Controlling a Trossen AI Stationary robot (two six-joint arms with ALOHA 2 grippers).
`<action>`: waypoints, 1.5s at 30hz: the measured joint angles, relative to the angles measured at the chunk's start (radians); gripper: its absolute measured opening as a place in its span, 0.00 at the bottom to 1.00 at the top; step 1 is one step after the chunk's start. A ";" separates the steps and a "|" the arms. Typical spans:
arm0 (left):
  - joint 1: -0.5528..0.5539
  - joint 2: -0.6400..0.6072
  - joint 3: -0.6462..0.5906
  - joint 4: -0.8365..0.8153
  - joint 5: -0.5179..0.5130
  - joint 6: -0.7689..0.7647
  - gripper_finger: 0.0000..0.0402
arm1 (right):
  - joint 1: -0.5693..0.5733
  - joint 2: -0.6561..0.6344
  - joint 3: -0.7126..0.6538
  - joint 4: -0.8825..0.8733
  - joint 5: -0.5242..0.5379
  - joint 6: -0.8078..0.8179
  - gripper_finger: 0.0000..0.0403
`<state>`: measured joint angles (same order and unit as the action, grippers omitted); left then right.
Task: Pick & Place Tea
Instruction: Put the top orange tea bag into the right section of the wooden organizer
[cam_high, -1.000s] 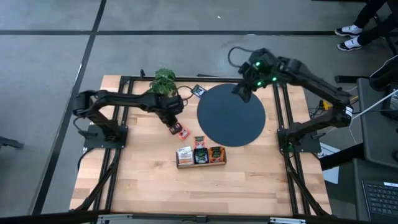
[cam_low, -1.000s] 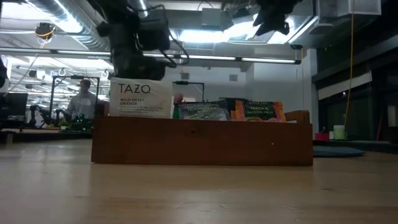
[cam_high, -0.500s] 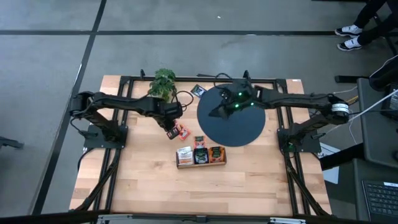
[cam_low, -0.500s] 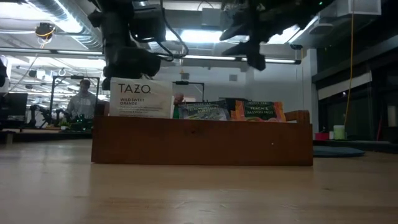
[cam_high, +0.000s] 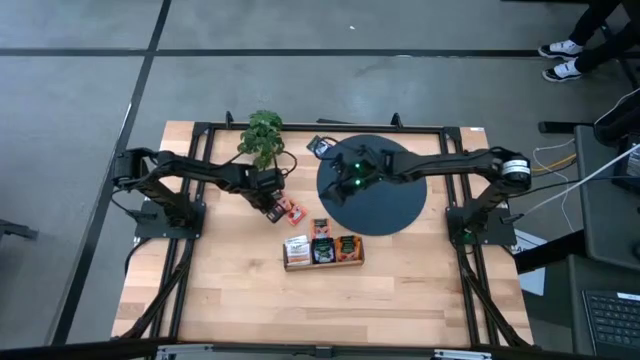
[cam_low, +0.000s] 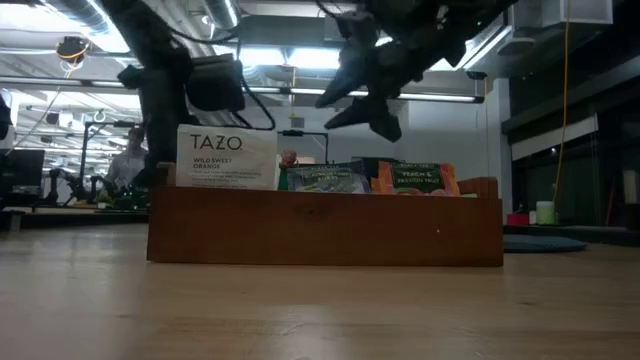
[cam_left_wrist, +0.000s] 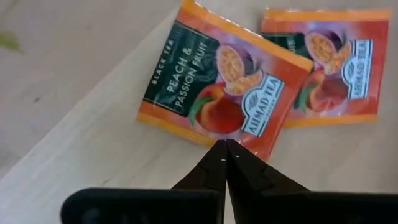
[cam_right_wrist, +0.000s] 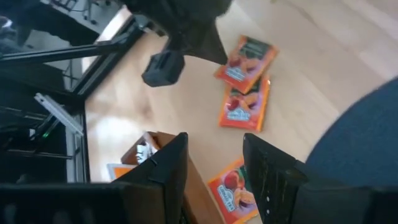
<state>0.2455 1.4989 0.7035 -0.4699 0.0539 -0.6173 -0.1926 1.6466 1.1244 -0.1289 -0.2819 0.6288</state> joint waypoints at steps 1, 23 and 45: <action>0.001 0.000 -0.013 0.020 0.003 -0.013 0.01 | 0.000 0.008 0.000 -0.004 0.000 0.012 0.39; 0.006 0.051 -0.096 0.298 -0.016 -0.132 0.01 | -0.020 0.293 0.078 0.175 -0.163 0.153 0.39; 0.006 0.064 -0.101 0.424 -0.020 -0.156 0.01 | -0.075 0.502 0.194 0.195 -0.173 0.178 0.39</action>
<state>0.2512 1.5630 0.6022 -0.0463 0.0335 -0.7734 -0.2674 2.1490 1.3188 0.0660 -0.4546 0.8070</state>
